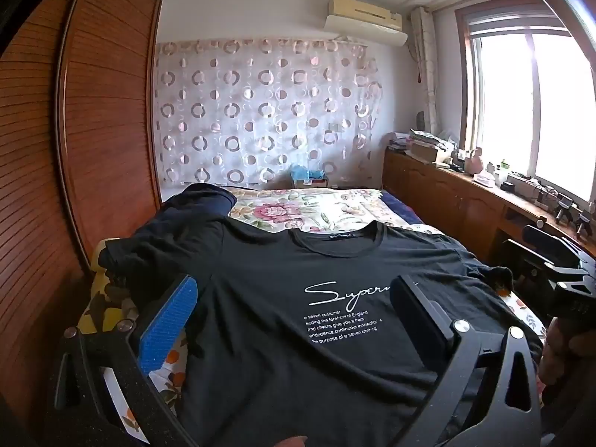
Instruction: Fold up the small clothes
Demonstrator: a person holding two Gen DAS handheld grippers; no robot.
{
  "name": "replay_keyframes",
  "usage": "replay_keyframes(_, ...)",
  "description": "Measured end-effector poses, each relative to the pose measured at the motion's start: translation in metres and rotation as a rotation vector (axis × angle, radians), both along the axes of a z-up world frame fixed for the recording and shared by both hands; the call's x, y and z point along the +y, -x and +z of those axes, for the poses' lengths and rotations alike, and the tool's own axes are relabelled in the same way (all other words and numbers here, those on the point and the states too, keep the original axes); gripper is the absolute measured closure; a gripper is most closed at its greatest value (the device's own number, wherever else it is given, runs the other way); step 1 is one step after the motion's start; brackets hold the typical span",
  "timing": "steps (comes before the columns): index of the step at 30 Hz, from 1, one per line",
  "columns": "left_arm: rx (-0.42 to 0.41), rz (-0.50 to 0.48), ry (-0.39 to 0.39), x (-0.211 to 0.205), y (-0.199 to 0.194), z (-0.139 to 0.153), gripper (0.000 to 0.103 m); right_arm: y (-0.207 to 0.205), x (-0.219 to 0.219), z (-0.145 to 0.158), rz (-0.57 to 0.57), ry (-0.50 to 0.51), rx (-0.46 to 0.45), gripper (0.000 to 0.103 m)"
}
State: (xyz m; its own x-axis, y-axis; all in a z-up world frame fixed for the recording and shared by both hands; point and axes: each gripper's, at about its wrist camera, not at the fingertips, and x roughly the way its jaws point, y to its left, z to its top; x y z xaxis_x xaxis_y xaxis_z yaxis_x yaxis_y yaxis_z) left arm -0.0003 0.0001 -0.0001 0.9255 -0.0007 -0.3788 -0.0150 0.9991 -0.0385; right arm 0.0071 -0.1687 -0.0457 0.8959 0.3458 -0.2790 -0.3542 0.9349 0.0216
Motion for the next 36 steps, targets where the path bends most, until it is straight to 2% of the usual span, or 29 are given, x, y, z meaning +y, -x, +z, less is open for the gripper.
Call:
replay_keyframes(3, 0.004, -0.002, -0.003, 0.0000, -0.0004, 0.0001, 0.000, 0.0027, -0.0014, 0.0006, 0.002, -0.014, -0.020, 0.000)
replay_keyframes(36, 0.002, 0.001, -0.006, -0.0004, -0.0007, 0.0000, 0.000, 0.0011, -0.0017, -0.0005, 0.000, -0.009, 0.006, 0.000)
